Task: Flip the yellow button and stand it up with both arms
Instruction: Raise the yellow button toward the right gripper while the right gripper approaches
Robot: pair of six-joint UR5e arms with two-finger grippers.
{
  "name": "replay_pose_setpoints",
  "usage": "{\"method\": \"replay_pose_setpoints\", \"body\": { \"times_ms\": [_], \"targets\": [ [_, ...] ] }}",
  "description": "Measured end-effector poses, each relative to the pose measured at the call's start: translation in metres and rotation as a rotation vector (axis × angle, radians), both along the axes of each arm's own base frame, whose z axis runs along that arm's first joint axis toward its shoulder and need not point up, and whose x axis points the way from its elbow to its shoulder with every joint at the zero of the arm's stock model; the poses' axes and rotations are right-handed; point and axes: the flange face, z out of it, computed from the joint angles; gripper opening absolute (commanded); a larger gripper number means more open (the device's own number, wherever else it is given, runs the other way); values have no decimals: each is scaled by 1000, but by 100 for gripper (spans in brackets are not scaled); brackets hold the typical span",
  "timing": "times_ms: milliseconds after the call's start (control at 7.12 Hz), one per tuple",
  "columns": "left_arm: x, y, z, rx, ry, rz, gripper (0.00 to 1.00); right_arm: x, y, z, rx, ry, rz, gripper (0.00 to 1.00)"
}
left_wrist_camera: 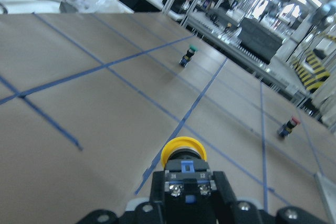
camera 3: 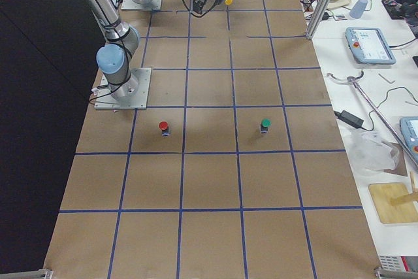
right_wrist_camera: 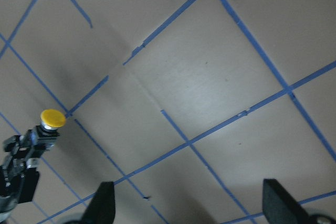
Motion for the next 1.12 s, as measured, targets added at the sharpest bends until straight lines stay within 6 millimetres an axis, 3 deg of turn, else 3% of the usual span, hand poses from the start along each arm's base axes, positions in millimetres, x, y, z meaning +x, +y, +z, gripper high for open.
{"method": "replay_pose_setpoints", "body": {
  "times_ms": [281, 421, 702, 1124],
  "targets": [
    [-68, 6, 13, -6, 263, 5, 22, 6, -21, -7, 7, -177, -71, 100],
    [-90, 9, 20, -12, 347, 2, 22, 8, -35, -10, -2, -240, -111, 100],
    [-123, 18, 32, -21, 470, -4, 22, 12, -58, -16, -34, -294, -163, 100],
    [-158, 17, 60, -71, 568, -44, 22, 28, -61, -17, -26, -348, -166, 100]
  ]
}}
